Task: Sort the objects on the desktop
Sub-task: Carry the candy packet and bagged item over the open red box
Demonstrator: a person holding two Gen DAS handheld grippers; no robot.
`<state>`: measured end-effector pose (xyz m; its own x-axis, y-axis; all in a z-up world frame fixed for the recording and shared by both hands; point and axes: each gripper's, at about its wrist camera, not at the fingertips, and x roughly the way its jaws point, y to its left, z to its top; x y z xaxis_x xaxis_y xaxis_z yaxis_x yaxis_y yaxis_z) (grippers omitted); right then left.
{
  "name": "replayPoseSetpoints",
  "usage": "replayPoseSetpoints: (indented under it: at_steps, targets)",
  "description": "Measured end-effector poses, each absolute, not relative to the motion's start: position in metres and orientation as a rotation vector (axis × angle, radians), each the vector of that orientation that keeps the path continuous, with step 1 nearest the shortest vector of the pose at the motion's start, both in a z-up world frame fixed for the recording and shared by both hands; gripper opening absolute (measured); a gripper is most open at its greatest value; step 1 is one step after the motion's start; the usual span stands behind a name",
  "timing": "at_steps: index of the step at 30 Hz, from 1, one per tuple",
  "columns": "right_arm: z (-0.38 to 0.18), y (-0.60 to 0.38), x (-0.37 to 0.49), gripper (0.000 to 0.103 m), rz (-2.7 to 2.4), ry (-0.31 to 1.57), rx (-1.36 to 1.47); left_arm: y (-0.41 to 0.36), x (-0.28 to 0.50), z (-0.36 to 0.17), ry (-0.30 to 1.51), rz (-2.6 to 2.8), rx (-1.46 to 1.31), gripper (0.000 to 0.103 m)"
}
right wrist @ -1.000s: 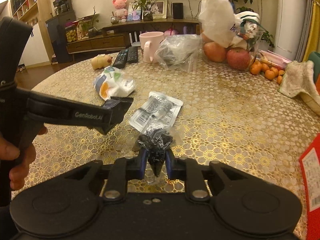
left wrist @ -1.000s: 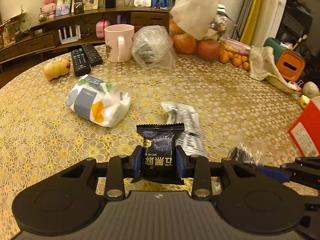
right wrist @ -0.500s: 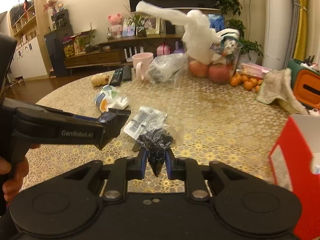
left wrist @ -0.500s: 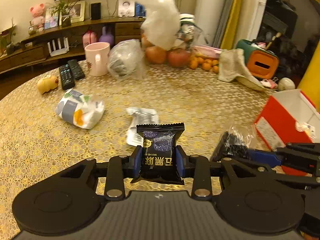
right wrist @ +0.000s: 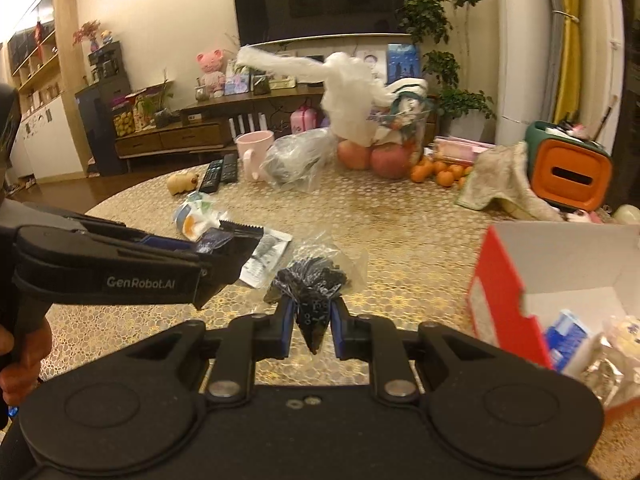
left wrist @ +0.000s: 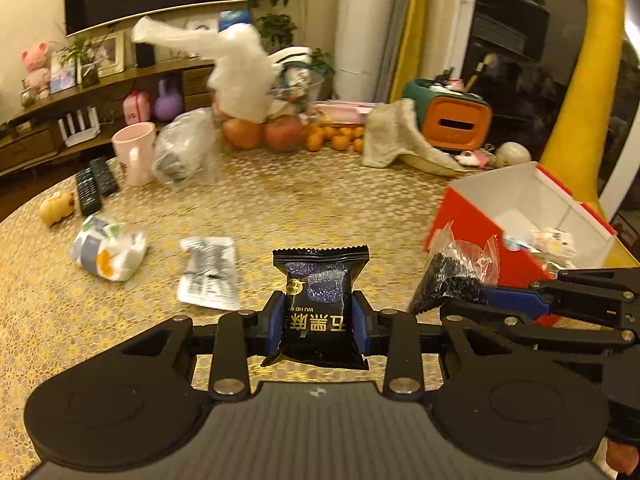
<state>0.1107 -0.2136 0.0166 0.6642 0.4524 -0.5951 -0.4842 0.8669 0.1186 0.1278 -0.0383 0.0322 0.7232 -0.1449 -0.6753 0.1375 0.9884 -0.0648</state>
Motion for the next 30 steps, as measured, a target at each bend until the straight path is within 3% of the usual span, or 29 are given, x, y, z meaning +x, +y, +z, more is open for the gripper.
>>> replayPoseSetpoints:
  at_steps: [30]
  targets:
    - [0.032, -0.399, 0.127, 0.018, 0.253, 0.597, 0.003, -0.219, 0.163, 0.048, 0.738, -0.45, 0.134, 0.033]
